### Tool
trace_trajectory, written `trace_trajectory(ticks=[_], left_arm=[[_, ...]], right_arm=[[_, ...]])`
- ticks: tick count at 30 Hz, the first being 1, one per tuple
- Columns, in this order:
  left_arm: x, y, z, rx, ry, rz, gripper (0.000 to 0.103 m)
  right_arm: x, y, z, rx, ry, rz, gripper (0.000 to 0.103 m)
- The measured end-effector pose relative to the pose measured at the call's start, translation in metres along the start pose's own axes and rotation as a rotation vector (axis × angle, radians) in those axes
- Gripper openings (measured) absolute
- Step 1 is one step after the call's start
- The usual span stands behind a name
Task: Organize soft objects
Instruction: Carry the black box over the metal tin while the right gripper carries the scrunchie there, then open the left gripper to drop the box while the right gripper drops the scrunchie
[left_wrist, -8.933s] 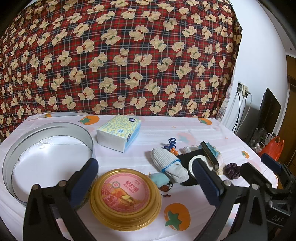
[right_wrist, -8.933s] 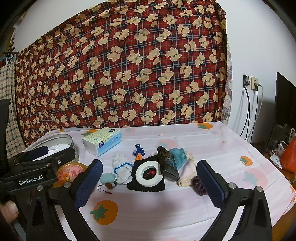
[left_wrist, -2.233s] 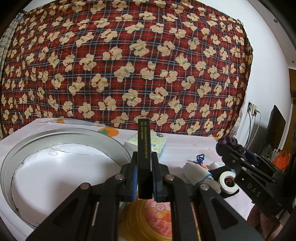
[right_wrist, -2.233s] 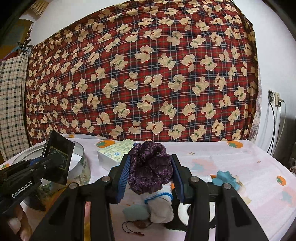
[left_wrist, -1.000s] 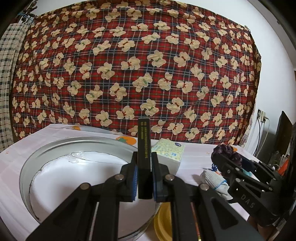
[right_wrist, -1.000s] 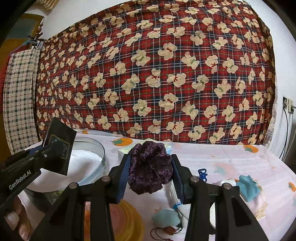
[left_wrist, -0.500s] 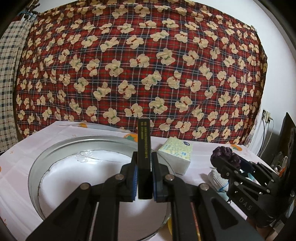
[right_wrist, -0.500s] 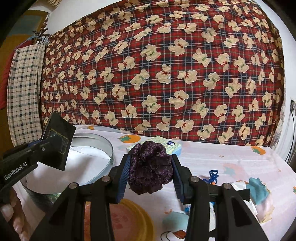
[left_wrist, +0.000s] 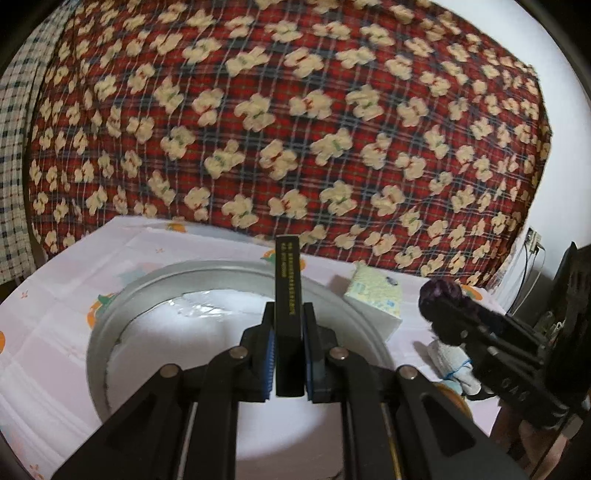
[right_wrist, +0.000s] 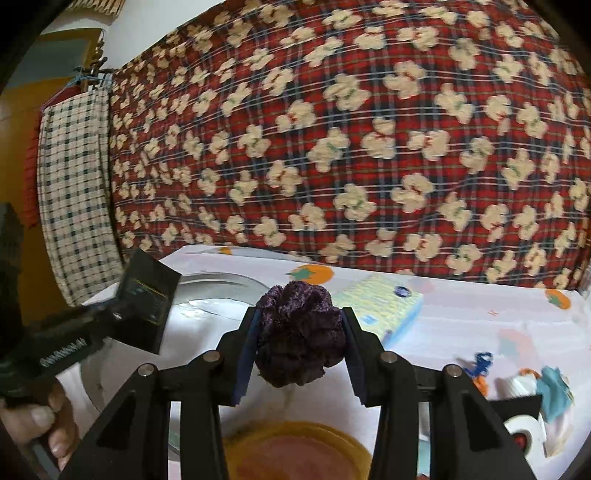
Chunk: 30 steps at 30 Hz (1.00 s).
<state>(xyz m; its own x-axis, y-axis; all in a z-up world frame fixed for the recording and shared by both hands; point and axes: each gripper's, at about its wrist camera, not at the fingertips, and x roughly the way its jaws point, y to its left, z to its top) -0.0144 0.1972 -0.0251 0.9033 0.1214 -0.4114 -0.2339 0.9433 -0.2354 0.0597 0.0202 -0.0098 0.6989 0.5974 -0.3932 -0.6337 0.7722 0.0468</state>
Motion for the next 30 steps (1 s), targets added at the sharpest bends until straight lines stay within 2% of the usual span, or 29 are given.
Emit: trace_trajectory(ticks=[6, 10, 16, 19, 26, 29, 30], left_arm=[[0.022, 0.025, 0.009, -0.019, 0.121, 0.020, 0.010], [0.034, 0.038, 0.011, -0.023, 0.185, 0.031, 0.010], [0.043, 0.048, 0.017, 0.005, 0.237, 0.064, 0.010], [0.048, 0.050, 0.017, 0.021, 0.257, 0.088, 0.010], [0.053, 0.055, 0.012, 0.056, 0.281, 0.158, 0.012], [0.054, 0.053, 0.013, 0.068, 0.277, 0.184, 0.016], [0.053, 0.053, 0.013, 0.068, 0.273, 0.186, 0.026]], right_arm=[[0.028, 0.031, 0.016, -0.046, 0.092, 0.053, 0.046], [0.054, 0.048, 0.017, -0.088, 0.183, 0.066, 0.046], [0.090, 0.052, 0.013, -0.067, 0.320, 0.085, 0.046], [0.096, 0.054, 0.009, -0.065, 0.348, 0.080, 0.046], [0.096, 0.055, 0.006, -0.066, 0.345, 0.065, 0.047], [0.092, 0.054, 0.011, -0.067, 0.331, 0.078, 0.064], [0.090, 0.053, 0.012, -0.071, 0.323, 0.074, 0.072]])
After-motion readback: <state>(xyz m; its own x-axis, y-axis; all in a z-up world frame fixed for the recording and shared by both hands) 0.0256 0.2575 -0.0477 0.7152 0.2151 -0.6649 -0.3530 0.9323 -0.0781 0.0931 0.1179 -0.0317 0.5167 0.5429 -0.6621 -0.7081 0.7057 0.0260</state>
